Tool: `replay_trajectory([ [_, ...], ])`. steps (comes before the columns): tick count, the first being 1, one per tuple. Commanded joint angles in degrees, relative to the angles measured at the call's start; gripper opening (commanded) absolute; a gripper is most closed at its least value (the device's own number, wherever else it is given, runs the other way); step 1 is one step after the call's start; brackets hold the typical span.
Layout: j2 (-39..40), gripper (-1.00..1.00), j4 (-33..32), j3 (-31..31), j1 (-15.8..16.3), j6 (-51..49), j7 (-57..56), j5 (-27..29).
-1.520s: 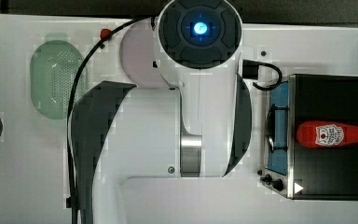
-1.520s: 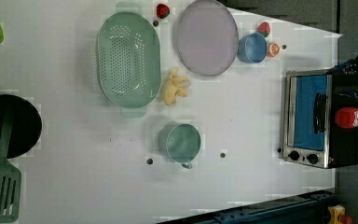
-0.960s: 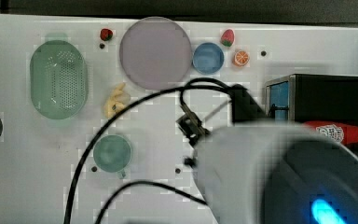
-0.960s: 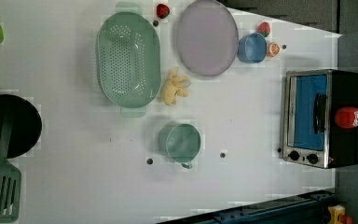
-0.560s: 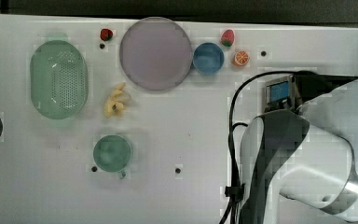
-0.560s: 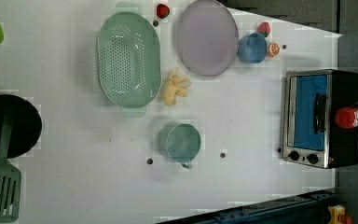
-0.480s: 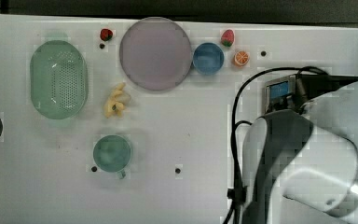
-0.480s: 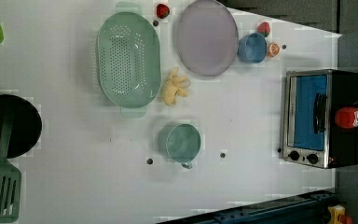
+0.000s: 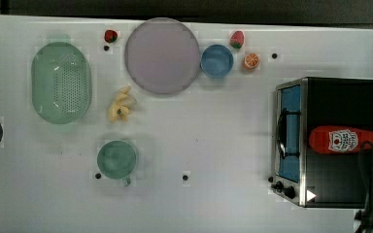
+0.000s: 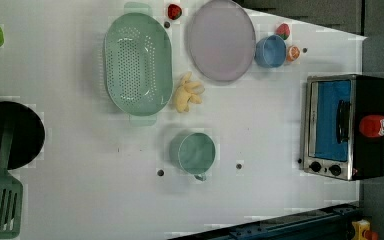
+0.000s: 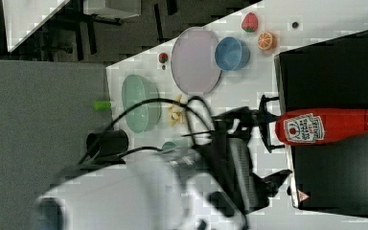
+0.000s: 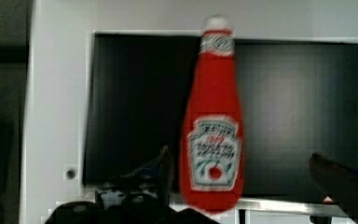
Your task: Pick Ketchup from oven and place it on table.
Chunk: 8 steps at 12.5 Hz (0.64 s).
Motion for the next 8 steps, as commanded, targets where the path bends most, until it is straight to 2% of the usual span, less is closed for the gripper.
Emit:
replay_trajectory([
  [1,7.0,1.00,-0.9,-0.9,2.5,2.0,0.6,4.7],
  [4,10.9,1.00,-1.0,-1.0,1.8,6.2,0.6,7.3],
  [8,14.5,1.00,-1.4,-1.0,1.3,6.3,0.6,9.4],
])
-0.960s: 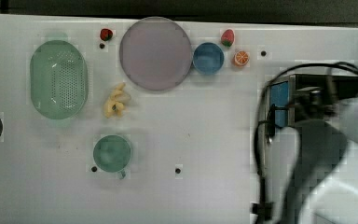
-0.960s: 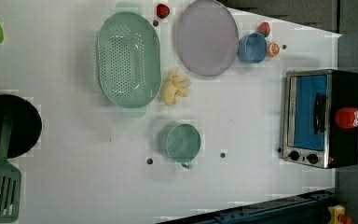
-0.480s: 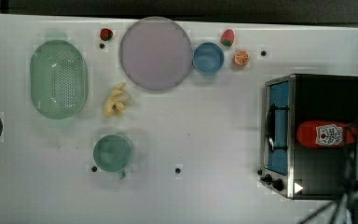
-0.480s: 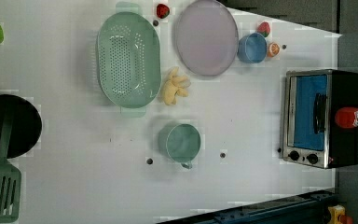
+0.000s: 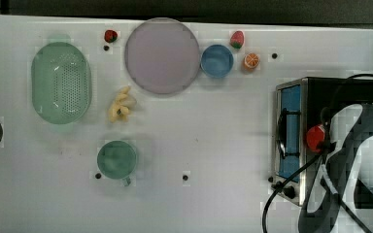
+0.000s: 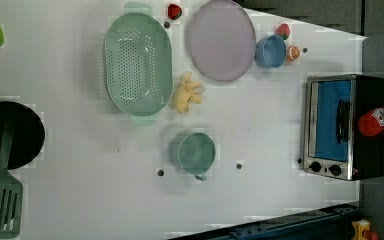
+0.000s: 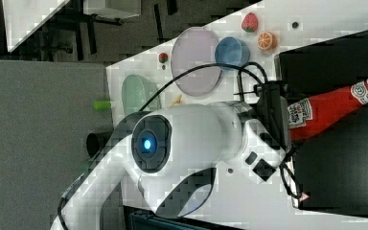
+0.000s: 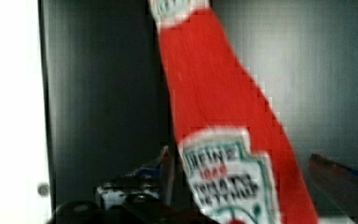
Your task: Pick Ketchup from oven and place it on table.
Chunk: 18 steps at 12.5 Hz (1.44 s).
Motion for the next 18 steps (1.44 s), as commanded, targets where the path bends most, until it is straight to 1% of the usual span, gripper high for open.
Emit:
replay_trajectory([
  [1,0.3,1.00,-1.3,0.1,-1.4,-2.0,0.2,0.8],
  [2,0.4,0.49,-1.7,0.2,-1.4,-1.9,0.2,0.9],
  [3,0.2,0.26,-1.5,0.2,-1.3,-1.9,0.2,0.9],
  [4,0.1,0.21,-1.3,0.1,-1.3,-1.9,0.2,0.9],
  [7,-1.2,0.21,1.1,0.2,-0.7,-2.1,0.2,0.1],
  [9,-3.9,0.21,5.9,0.5,0.6,-7.1,0.1,-4.3],
  [10,-5.3,0.21,8.0,0.7,1.5,-10.6,0.1,-5.4],
  [11,-8.2,0.21,11.5,1.8,3.5,-17.4,0.1,-5.5],
  [12,-10.8,0.21,13.1,4.2,5.4,-24.1,0.1,-5.5],
  [13,-12.9,0.21,13.1,7.4,7.0,-26.9,0.1,-5.5],
  [14,-13.9,0.21,13.1,9.6,7.8,-27.0,0.1,-5.5],
  [15,-15.3,0.21,13.1,13.8,8.8,-27.0,0.1,-5.6],
  [18,-15.4,0.21,12.5,20.4,9.6,-27.0,0.1,-5.7],
])
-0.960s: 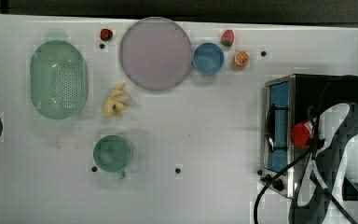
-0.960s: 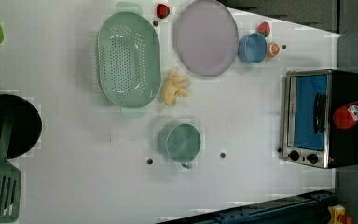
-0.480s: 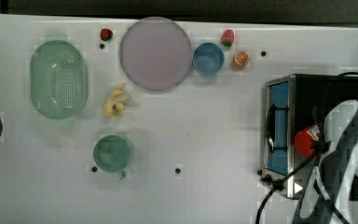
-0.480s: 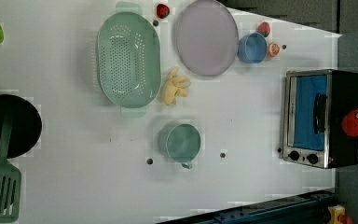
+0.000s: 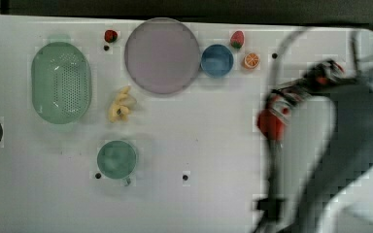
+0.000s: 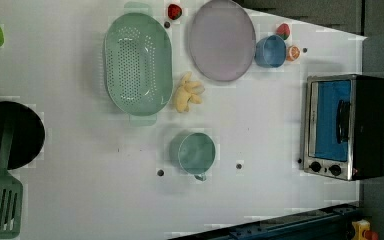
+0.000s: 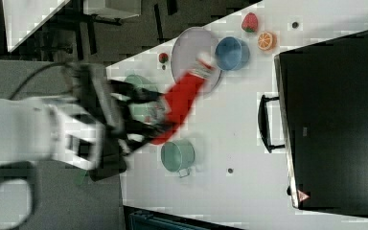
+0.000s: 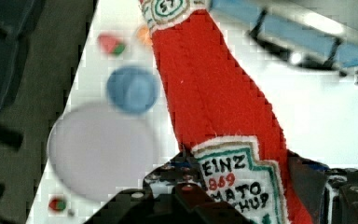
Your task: Pick Ketchup from oven and place it on table.
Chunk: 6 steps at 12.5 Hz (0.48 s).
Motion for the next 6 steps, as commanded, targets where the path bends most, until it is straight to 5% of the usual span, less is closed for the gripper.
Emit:
replay_trajectory([
  [1,2.3,0.21,-1.6,6.7,2.1,0.7,0.1,-0.9],
  [6,2.4,0.21,-17.1,13.4,2.2,12.0,0.1,-5.0],
])
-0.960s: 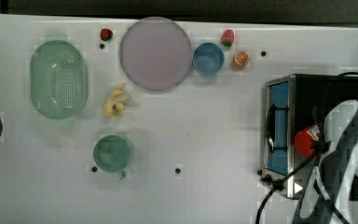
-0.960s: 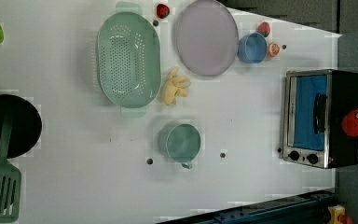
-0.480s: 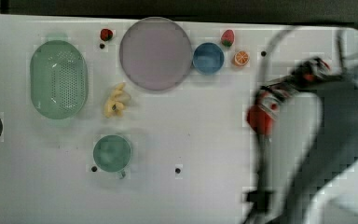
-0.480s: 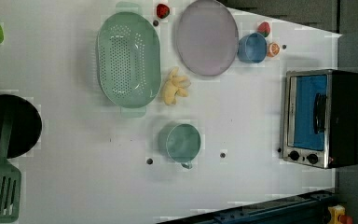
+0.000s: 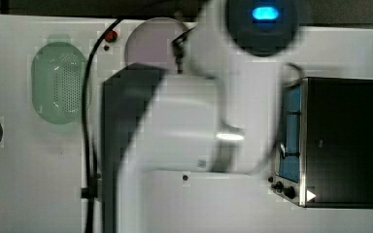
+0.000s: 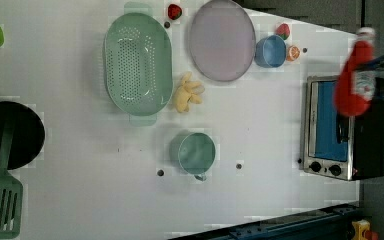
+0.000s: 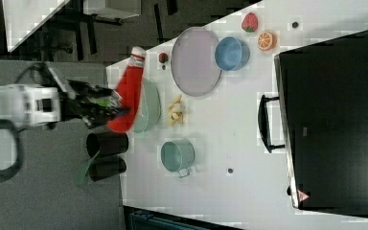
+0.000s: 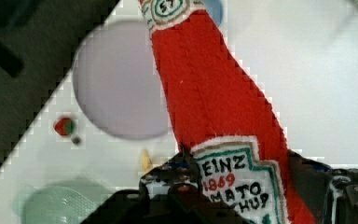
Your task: Pick Ketchup from oven and place it on table.
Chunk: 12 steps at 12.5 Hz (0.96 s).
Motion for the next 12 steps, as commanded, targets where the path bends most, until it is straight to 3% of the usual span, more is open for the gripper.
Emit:
replay_trajectory([
  [1,0.0,0.21,-14.6,-0.2,-1.0,9.2,0.2,-2.5],
  [4,2.2,0.21,-22.7,-0.3,-1.0,19.2,0.2,-2.5],
  [7,11.0,0.21,-29.0,-0.1,-1.0,33.4,0.2,-2.5],
  [11,18.3,0.24,-29.2,0.0,-0.9,42.1,0.2,-2.4],
  [12,18.9,0.40,-29.4,0.1,-0.9,42.7,0.2,-2.4],
])
